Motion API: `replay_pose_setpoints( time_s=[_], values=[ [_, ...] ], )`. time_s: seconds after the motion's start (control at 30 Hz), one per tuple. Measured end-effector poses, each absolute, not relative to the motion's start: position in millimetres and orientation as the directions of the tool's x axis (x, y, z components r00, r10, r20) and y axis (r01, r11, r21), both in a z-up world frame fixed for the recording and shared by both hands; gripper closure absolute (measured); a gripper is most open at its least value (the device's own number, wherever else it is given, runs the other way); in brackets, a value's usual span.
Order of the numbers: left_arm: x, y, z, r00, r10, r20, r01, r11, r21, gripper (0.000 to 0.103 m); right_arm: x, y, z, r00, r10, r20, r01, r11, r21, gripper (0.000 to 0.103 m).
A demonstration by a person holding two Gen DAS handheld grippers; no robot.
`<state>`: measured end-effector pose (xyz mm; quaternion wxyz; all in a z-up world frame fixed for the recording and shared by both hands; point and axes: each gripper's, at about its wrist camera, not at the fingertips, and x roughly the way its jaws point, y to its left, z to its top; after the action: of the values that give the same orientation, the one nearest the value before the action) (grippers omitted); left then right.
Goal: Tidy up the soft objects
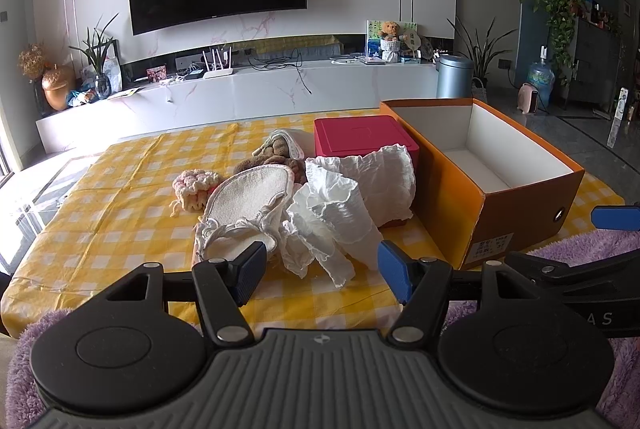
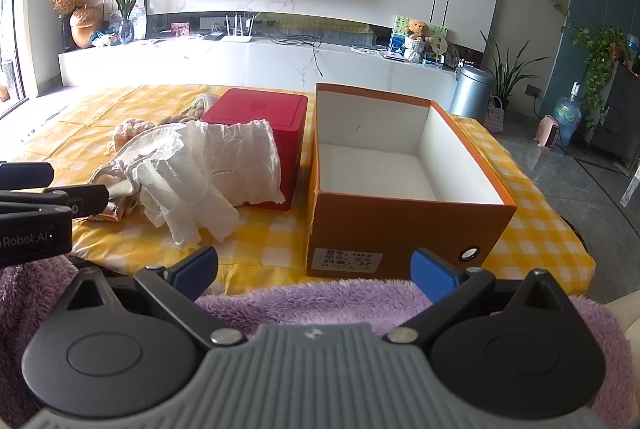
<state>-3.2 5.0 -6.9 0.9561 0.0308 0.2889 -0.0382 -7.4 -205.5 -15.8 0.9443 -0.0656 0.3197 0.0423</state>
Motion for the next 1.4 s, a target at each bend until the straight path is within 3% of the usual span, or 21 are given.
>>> replay_pose_setpoints(
  time_s=[0.5, 0.57, 0.63, 0.77, 0.9, 1.07, 1.17, 1.4],
  values=[
    [0, 11, -9, 0.811, -0.092, -0.578, 0.111, 0.994, -0.002, 0.028, -6, -207, -19, 0.782, 0.055, -0.621, -0.129, 0.989, -0.074, 0.002],
    [4, 15, -11, 0.784, -0.1, -0.612, 0.115, 0.993, -0.015, 0.041, -2, -210, -19, 0.771, 0.091, -0.63, -0.148, 0.988, -0.038, 0.002],
    [8, 21, -13, 0.768, -0.1, -0.633, 0.109, 0.994, -0.024, 0.046, 2, -212, -18, 0.757, 0.128, -0.641, -0.17, 0.985, -0.003, 0.003],
    [17, 36, -12, 0.745, -0.116, -0.656, 0.108, 0.993, -0.053, 0.051, 15, -209, -18, 0.721, 0.183, -0.668, -0.233, 0.972, 0.015, 0.021],
    [31, 49, -13, 0.719, -0.149, -0.679, 0.111, 0.989, -0.099, 0.051, 33, -198, -19, 0.685, 0.242, -0.687, -0.296, 0.954, 0.041, 0.023],
    [55, 59, -18, 0.68, -0.142, -0.719, 0.105, 0.99, -0.097, 0.062, 60, -168, -22, 0.647, 0.307, -0.698, -0.414, 0.91, 0.016, 0.022],
    [69, 65, -21, 0.672, -0.134, -0.728, 0.092, 0.991, -0.097, 0.063, 75, -152, -29, 0.621, 0.331, -0.711, -0.469, 0.883, 0.001, 0.006],
    [98, 86, -31, 0.651, -0.109, -0.752, 0.03, 0.993, -0.118, 0.063, 111, -120, -51, 0.582, 0.361, -0.729, -0.559, 0.828, -0.036, 0.006]
  ],
)
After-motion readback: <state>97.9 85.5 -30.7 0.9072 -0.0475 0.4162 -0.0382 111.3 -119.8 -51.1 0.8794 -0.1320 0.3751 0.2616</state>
